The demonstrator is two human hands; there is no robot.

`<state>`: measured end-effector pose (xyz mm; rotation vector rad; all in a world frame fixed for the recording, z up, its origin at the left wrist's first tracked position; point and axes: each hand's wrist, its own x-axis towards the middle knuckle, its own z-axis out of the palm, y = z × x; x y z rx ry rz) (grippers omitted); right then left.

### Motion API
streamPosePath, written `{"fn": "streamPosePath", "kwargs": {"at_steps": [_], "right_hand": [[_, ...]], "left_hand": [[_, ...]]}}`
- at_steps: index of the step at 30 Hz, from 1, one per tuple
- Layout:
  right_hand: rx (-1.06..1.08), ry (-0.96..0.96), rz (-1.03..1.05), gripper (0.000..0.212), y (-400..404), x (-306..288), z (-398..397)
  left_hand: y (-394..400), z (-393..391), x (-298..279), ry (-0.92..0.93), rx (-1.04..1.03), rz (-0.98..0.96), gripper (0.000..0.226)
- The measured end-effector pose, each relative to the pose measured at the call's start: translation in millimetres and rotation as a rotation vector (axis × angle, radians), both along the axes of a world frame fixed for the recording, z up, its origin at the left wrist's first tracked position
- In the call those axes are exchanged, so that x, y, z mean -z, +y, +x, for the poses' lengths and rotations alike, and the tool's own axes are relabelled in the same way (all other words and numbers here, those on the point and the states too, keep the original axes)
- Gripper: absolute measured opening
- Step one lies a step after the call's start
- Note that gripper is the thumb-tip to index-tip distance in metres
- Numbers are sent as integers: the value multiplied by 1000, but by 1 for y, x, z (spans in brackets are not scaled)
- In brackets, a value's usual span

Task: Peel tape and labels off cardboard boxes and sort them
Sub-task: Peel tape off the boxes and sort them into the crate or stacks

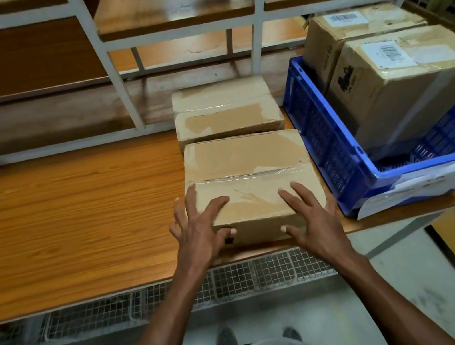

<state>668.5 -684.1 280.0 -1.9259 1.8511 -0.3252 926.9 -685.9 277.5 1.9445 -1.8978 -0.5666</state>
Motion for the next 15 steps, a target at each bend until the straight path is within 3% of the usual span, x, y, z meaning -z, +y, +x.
{"fn": "streamPosePath", "kwargs": {"at_steps": [8, 12, 15], "right_hand": [[85, -223, -170, 64, -12, -8, -5], [133, -269, -281, 56, -38, -39, -10], [183, -330, -372, 50, -59, -70, -8]], "left_hand": [[-2, 4, -10, 172, -118, -79, 69], [-19, 12, -45, 260, -181, -216, 72], [-33, 16, -74, 331, -194, -311, 62]]}}
